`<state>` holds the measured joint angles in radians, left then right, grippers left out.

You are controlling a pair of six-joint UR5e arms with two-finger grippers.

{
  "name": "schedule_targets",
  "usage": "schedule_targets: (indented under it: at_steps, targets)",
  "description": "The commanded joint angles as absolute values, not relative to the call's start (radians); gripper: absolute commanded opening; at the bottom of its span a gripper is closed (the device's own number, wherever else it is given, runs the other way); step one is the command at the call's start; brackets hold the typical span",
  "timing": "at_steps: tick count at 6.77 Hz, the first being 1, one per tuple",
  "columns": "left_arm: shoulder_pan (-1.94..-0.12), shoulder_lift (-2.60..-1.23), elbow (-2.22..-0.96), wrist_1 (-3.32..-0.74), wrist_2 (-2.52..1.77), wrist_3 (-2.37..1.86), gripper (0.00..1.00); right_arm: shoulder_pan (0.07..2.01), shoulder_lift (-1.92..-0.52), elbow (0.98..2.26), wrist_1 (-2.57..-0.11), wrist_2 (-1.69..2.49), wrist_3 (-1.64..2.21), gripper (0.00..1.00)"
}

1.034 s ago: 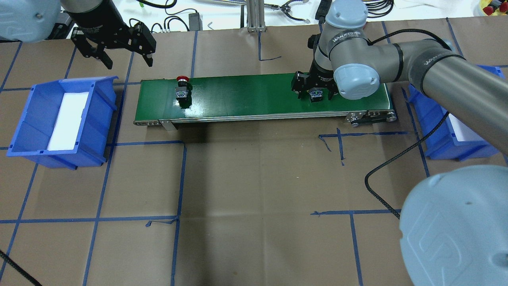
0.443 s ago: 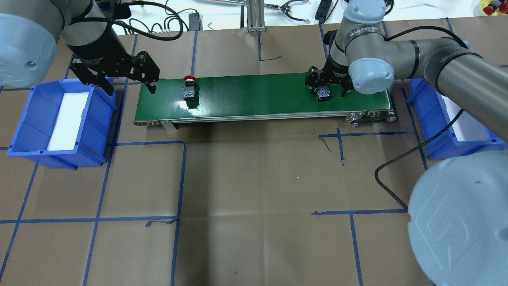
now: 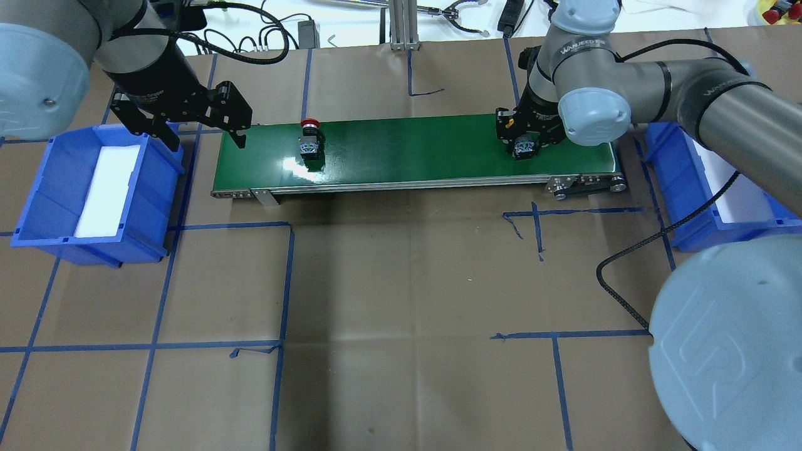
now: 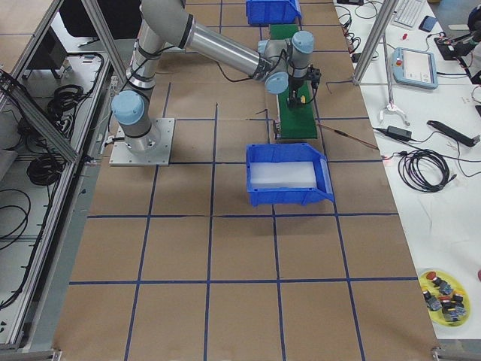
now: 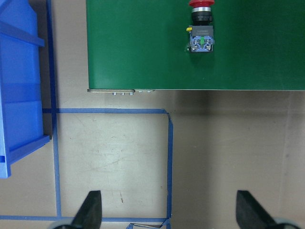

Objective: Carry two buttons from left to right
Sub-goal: 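Carry the yellow button with the right gripper into the bin beside it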

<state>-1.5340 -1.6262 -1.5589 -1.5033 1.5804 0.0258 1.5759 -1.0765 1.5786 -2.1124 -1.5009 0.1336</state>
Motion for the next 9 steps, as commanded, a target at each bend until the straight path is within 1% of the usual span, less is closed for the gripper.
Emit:
schedule_targets:
  at_steps: [1, 3, 4, 5, 6, 8, 9]
  targets:
    - [-1.534, -1.628, -1.559, -1.503, 1.582, 0.026, 1.0, 1.572, -1.097, 1.562, -2.106, -1.525, 0.126, 0.03]
    - [-1.534, -1.628, -1.557, -1.503, 1.582, 0.026, 1.0, 1.522, -1.162, 1.435, -1.926, -1.543, 0.051, 0.03]
    - [-1.534, -1.628, -1.557, -1.503, 1.582, 0.026, 1.0, 1.435, -1.216, 1.389, -1.795, -1.567, -0.053, 0.03]
    - [-1.534, -1.628, -1.557, -1.503, 1.58, 0.026, 1.0, 1.328, -1.271, 1.385, -1.71, -1.572, -0.203, 0.03]
    - [-1.534, -1.628, -1.555, -1.503, 1.58, 0.026, 1.0, 1.213, -1.316, 1.399, -1.706, -1.571, -0.329, 0.03]
    - [-1.534, -1.628, -1.554, -1.503, 1.582, 0.026, 1.0, 1.015, -1.321, 1.43, -1.727, -1.566, -0.585, 0.03]
    - [-1.534, -1.629, -1.552, -1.503, 1.582, 0.026, 1.0, 0.976, -1.306, 1.439, -1.736, -1.563, -0.607, 0.03]
